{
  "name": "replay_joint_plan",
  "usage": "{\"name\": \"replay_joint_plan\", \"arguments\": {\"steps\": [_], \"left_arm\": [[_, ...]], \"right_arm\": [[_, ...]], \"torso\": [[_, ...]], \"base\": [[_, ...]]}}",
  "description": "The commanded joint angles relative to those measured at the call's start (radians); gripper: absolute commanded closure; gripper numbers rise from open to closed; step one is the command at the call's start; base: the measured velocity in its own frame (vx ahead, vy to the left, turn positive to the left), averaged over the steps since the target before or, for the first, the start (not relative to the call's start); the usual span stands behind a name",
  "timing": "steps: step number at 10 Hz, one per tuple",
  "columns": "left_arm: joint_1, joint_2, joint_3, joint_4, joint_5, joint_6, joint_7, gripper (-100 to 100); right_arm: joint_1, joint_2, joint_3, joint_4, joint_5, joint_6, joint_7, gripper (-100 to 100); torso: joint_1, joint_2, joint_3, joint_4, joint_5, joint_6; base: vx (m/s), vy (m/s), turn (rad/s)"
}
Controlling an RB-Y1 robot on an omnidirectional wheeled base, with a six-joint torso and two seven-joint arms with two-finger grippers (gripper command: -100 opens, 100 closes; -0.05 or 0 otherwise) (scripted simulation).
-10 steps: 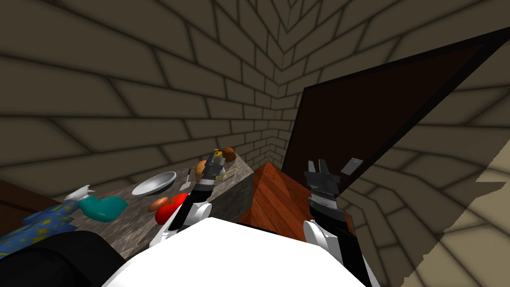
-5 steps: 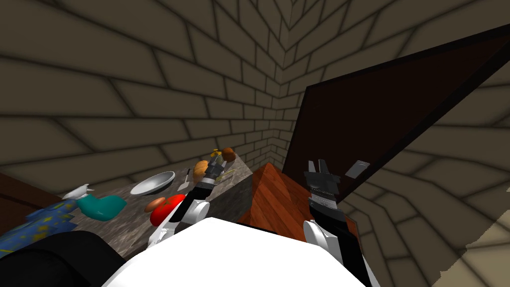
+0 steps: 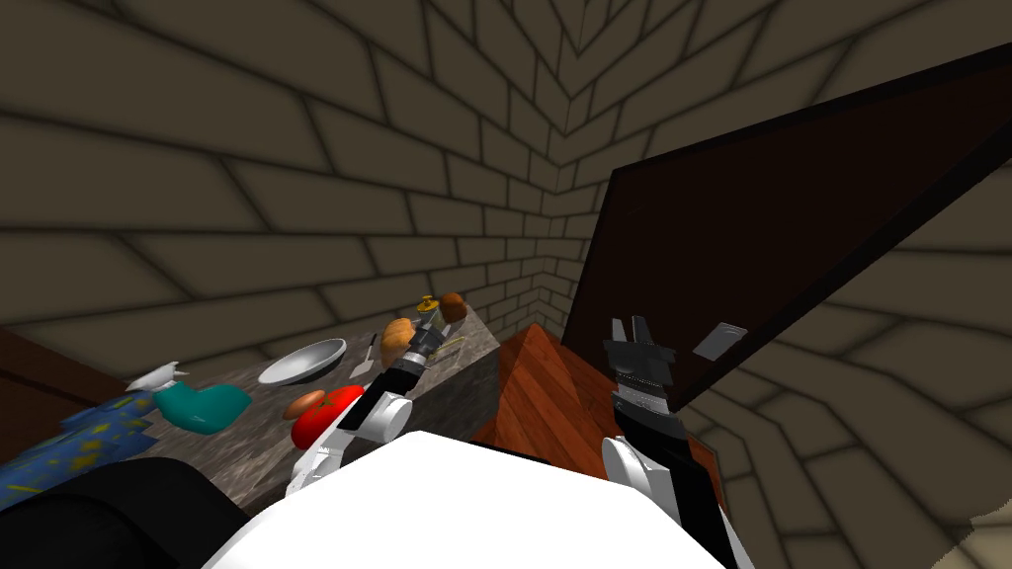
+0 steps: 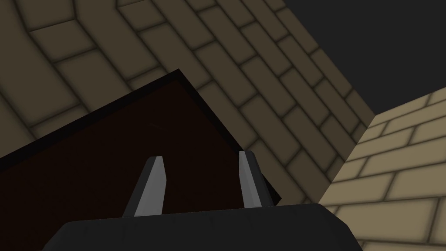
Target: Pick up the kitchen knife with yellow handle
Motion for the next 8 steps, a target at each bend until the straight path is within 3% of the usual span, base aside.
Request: {"name": "replay_joint_plan", "arguments": {"steps": [1,8], "left_arm": [[-0.003,0.009,0.004,-0.001,0.012,0.035,0.01,-100],[-0.025,0.114,0.021,0.057,0.117,0.218,0.084,-100]], "right_arm": [[0.0,0.0,0.0,0.0,0.0,0.0,0.0,0],[0.0,0.0,0.0,0.0,0.0,0.0,0.0,0]], "torso": [[0.0,0.0,0.0,0.0,0.0,0.0],[0.0,0.0,0.0,0.0,0.0,0.0]], "base": [[0.033,-0.036,0.028],[0.037,-0.042,0.046]]}}
